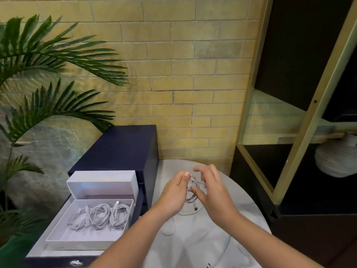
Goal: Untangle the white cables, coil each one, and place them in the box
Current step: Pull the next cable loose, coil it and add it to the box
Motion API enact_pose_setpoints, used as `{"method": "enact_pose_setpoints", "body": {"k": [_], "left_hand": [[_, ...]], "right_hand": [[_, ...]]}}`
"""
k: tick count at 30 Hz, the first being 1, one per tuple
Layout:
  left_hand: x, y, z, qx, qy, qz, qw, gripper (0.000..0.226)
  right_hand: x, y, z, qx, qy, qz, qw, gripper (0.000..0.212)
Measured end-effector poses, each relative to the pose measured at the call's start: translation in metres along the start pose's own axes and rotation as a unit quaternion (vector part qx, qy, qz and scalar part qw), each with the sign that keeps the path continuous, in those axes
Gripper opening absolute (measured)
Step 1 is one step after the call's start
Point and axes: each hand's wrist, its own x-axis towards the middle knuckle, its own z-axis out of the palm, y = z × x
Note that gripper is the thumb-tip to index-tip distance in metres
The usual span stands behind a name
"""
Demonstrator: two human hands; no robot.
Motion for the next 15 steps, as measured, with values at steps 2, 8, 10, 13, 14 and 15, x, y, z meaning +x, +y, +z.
{"method": "enact_pose_setpoints", "body": {"k": [2,8,10,13,14,15], "left_hand": [[0.0027,-0.001,0.0052,-0.028,0.024,-0.018,0.999,0.039],[0.0077,-0.0012,0.0078,-0.036,0.105,-0.036,0.993,0.041],[0.0089,-0.0015,0.0065,-0.062,0.111,-0.038,0.991,0.04],[0.0062,0.0,0.0062,-0.063,0.1,-0.022,0.993,0.04],[0.0048,-0.0001,0.006,-0.048,0.095,-0.011,0.994,0.04],[0.0033,-0.0008,0.0051,-0.028,0.093,0.003,0.995,0.04]], "right_hand": [[-0.0023,-0.0032,0.0007,-0.037,-0.007,-0.041,0.998,0.032],[-0.0027,-0.0032,0.0016,-0.042,-0.009,-0.031,0.999,0.029],[-0.0048,-0.006,0.0039,0.001,-0.018,0.0,1.0,0.036],[-0.0036,-0.0103,0.0068,0.105,-0.027,0.099,0.989,0.035],[-0.0021,-0.0092,0.0064,0.144,-0.025,0.129,0.981,0.032],[-0.0006,-0.0083,0.0055,0.187,-0.025,0.154,0.97,0.029]]}}
